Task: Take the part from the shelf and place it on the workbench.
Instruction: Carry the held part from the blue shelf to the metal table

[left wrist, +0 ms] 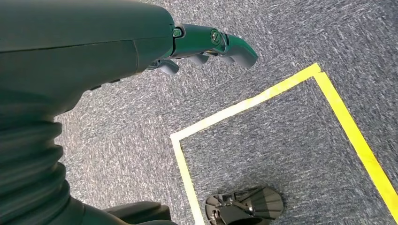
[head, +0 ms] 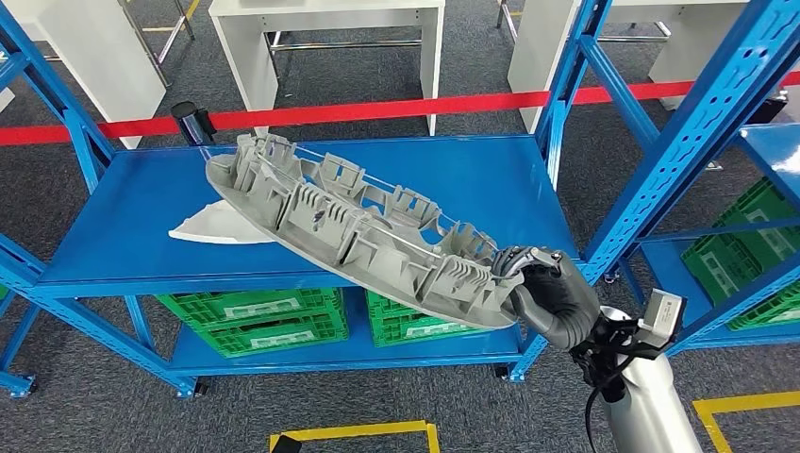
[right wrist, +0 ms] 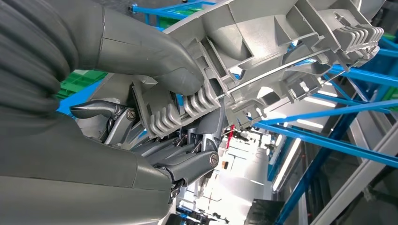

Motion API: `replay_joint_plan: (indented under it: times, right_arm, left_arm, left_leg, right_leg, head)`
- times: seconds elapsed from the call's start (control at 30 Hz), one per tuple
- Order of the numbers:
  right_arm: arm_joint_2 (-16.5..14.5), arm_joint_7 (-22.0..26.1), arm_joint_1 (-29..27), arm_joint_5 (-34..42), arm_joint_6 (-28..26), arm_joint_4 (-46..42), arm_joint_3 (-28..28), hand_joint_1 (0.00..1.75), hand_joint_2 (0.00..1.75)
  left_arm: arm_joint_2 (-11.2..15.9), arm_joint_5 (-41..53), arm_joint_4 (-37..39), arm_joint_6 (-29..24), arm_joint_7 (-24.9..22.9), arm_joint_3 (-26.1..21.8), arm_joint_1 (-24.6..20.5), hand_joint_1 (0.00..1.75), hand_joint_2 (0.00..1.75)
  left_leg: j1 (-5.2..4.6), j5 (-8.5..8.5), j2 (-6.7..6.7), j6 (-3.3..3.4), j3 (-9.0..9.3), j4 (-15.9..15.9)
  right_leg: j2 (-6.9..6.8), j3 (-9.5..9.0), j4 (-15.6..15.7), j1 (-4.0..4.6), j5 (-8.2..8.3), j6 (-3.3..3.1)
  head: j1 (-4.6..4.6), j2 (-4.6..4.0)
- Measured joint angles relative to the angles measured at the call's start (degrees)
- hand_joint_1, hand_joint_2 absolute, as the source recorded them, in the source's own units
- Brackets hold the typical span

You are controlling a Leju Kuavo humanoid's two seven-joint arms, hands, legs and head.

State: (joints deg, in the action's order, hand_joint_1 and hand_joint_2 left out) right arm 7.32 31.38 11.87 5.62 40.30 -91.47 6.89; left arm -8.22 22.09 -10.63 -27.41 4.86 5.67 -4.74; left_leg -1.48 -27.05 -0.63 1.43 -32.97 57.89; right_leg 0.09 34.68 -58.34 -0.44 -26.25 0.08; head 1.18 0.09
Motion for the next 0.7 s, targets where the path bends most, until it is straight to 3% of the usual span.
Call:
replay_joint_plan:
  times: [0.23,0.3,0.37,0.43,0.47,0.5,0.53,0.63,0.7]
  right_arm:
    - [-0.4,-0.1,0.1,-2.2,0.0,0.1,1.2,1.75,1.75]
    - [-0.4,0.2,0.2,-3.0,0.0,0.2,1.7,1.75,1.75]
    - [-0.4,0.6,0.4,-3.5,0.0,0.4,2.2,1.75,1.75]
    - [-0.4,0.9,0.5,-4.0,0.0,0.9,2.6,1.75,1.75]
    - [-0.5,1.0,0.5,-4.2,0.0,1.1,2.8,1.75,1.75]
    - [-0.5,1.1,0.5,-4.4,0.0,1.4,3.0,1.75,1.75]
    - [-0.5,1.1,0.5,-4.5,0.0,1.6,3.1,1.75,1.75]
    - [-0.5,1.4,0.8,-5.0,0.0,1.9,3.5,1.75,1.75]
    - [-0.6,1.6,1.2,-5.4,0.0,2.1,3.7,1.75,1.75]
  left_arm:
    - [0.4,-0.3,0.0,0.0,-0.1,0.0,0.2,0.00,1.75]
    - [0.4,-0.4,0.0,-0.1,0.0,0.0,0.3,0.00,1.75]
    - [0.4,-0.4,0.0,-0.2,0.1,0.0,0.3,0.00,1.75]
    - [0.4,-0.5,0.0,-0.2,0.1,0.0,0.4,0.00,1.75]
    - [0.4,-0.5,0.0,-0.2,0.1,0.0,0.5,0.00,1.75]
    - [0.4,-0.5,0.0,-0.2,0.1,0.0,0.5,0.00,1.75]
    - [0.4,-0.5,0.0,-0.2,0.1,0.0,0.5,0.00,1.75]
    - [0.4,-0.5,0.0,-0.2,0.1,0.0,0.5,0.00,1.75]
    - [0.4,-0.5,0.0,-0.2,0.1,-0.1,0.5,0.00,1.75]
  left_leg:
    - [-0.18,0.05,-0.02,0.74,-0.12,0.3]
    - [0.08,0.56,0.03,1.16,-0.04,-0.1]
    - [0.32,0.98,0.09,1.55,-0.11,-0.4]
    - [0.31,1.13,0.11,1.67,-0.52,-0.2]
    - [0.30,1.17,0.12,1.66,-0.78,0.0]
    - [0.30,1.21,0.11,1.62,-1.07,0.2]
    - [0.31,1.25,0.08,1.57,-1.37,0.5]
    - [0.25,1.41,-0.04,1.10,-2.18,1.3]
    - [0.20,1.69,-0.07,0.37,-2.53,1.5]
  right_leg:
    - [0.00,-0.12,0.1,-0.17,0.19,0.72]
    - [0.01,0.13,-0.7,-0.16,-0.59,1.05]
    - [0.01,1.85,-5.2,-0.17,-3.91,1.33]
    - [0.01,4.81,-12.7,-0.19,-7.93,1.52]
    - [0.01,5.76,-15.4,-0.20,-8.84,1.56]
    - [0.01,5.73,-16.1,-0.21,-8.63,1.54]
    - [0.01,4.57,-14.5,-0.23,-7.43,1.47]
    - [0.04,-1.54,-4.2,-0.05,-3.71,0.77]
    - [0.08,-2.61,-1.6,0.30,-3.42,0.05]
  head:
    - [0.02,0.00]
    - [-0.01,0.00]
    - [-0.14,0.00]
    - [-0.24,0.00]
    - [-0.24,0.00]
    - [-0.24,0.00]
    - [-0.25,0.00]
    - [-0.23,0.00]
    - [-0.17,0.00]
